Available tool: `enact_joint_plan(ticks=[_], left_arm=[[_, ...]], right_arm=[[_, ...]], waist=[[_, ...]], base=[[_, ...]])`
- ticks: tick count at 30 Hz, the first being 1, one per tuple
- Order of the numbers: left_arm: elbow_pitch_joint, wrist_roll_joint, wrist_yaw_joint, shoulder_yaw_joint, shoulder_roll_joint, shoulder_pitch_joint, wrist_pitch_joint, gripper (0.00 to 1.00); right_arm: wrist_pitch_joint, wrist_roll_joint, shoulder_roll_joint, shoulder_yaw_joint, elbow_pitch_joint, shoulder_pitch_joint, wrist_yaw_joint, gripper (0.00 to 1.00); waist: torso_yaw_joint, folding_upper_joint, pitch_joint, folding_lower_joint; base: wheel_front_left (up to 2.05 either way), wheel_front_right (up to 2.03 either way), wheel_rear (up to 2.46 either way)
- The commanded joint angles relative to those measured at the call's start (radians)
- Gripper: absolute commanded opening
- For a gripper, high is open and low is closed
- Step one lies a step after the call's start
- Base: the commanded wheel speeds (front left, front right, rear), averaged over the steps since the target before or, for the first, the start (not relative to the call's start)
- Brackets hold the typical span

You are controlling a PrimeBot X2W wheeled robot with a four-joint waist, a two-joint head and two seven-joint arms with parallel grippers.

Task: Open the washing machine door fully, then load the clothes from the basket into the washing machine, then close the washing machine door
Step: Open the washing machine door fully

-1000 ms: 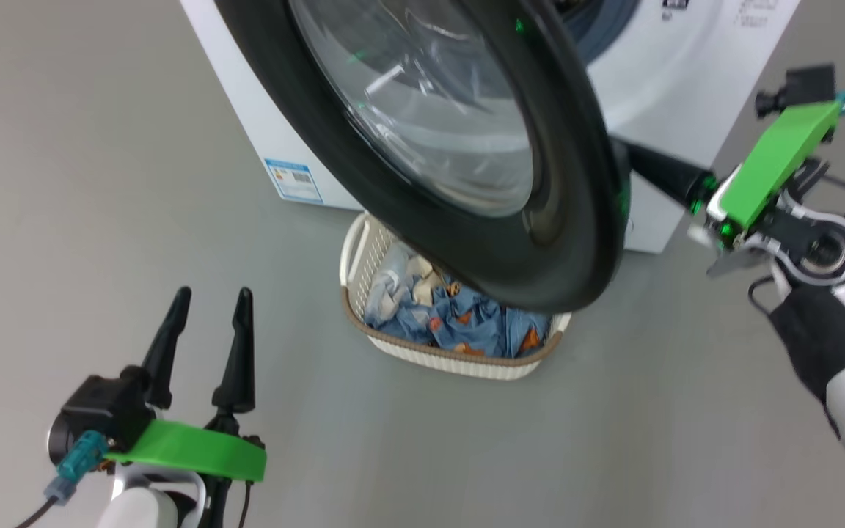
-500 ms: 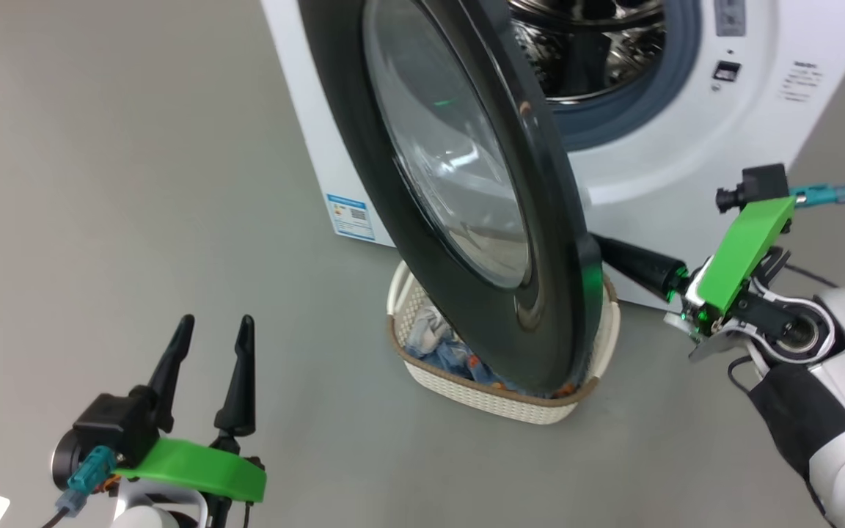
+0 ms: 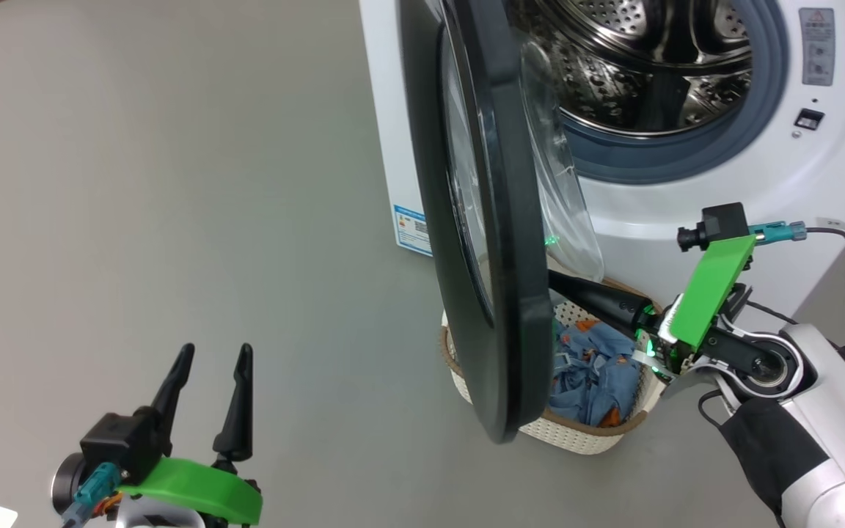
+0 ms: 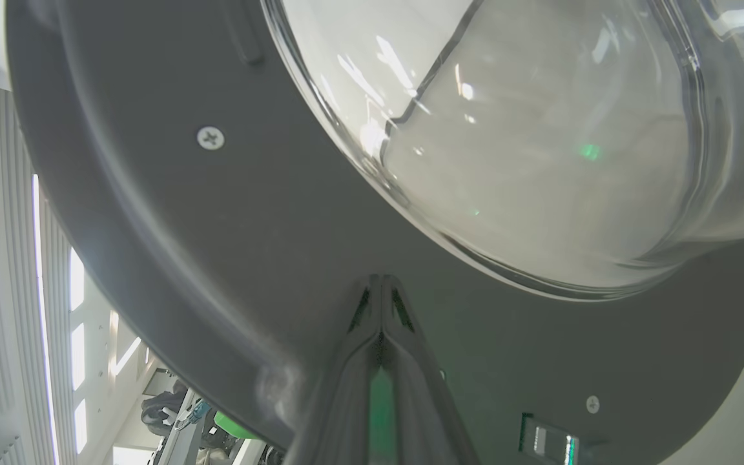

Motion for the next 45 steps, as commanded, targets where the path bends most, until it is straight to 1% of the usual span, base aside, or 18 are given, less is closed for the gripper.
enact_joint_plan(ticks=[1,6,13,24,26,28,30,31,32,37,38,45], left_arm=[[-0.016,0.012,-0.003,0.03,0.024,-0.025,-0.006,1.0],[-0.008,0.011,-0.003,0.027,0.026,-0.027,-0.006,1.0],[-0.004,0.012,-0.002,0.03,0.027,-0.026,-0.006,1.0],[-0.001,0.013,0.003,0.028,0.029,-0.019,-0.006,1.0],[-0.001,0.013,0.004,0.028,0.029,-0.017,-0.006,1.0],[-0.001,0.012,0.005,0.027,0.029,-0.013,-0.006,1.0],[0.001,0.01,0.005,0.027,0.031,-0.01,-0.006,1.0],[0.001,0.009,0.005,0.027,0.031,-0.009,-0.006,1.0],[0.001,0.009,0.006,0.026,0.031,-0.007,-0.006,1.0],[0.001,0.006,0.007,0.028,0.032,0.0,-0.006,1.0],[0.0,0.004,0.008,0.032,0.034,0.006,-0.006,1.0],[-0.015,-0.001,0.016,0.051,0.032,0.027,-0.006,1.0]], right_arm=[[0.008,0.008,0.025,0.007,-0.037,0.009,0.002,0.0],[0.014,-0.003,0.043,0.005,-0.037,0.013,0.002,0.0],[0.023,-0.011,0.053,-0.001,-0.033,0.019,0.002,0.0],[0.005,-0.035,0.051,-0.031,-0.041,0.032,0.002,0.0],[-0.003,-0.036,0.049,-0.043,-0.051,0.036,0.002,0.16],[-0.009,-0.036,0.046,-0.053,-0.063,0.043,0.002,0.26],[-0.013,-0.037,0.044,-0.061,-0.077,0.05,0.002,0.63],[-0.014,-0.037,0.043,-0.065,-0.084,0.054,0.002,0.93],[-0.017,-0.041,0.041,-0.068,-0.094,0.057,0.002,1.0],[-0.042,-0.067,0.035,-0.074,-0.146,0.081,0.002,1.0],[-0.057,-0.095,0.026,-0.066,-0.174,0.092,0.002,1.0],[-0.138,-0.165,-0.008,-0.048,-0.279,0.137,0.002,1.0]], waist=[[0.019,0.0,-0.007,0.0],[0.031,0.0,-0.011,0.0],[0.03,0.0,-0.016,0.0],[-0.006,0.0,-0.032,0.0],[-0.018,0.0,-0.038,0.0],[-0.034,0.0,-0.045,0.0],[-0.053,0.0,-0.05,0.0],[-0.064,0.0,-0.052,0.0],[-0.076,0.0,-0.054,0.0],[-0.147,0.0,-0.065,0.0],[-0.178,0.0,-0.068,0.0],[-0.28,0.0,-0.071,0.0]], base=[[0.0,0.0,0.0],[0.0,0.0,0.0],[0.0,0.0,0.0],[0.0,0.0,0.0],[0.0,0.0,0.0],[0.0,0.0,0.0],[0.0,0.0,0.0],[0.0,0.0,0.0],[0.0,0.0,0.0],[0.0,0.0,0.0],[0.0,0.0,0.0],[0.0,0.0,0.0]])
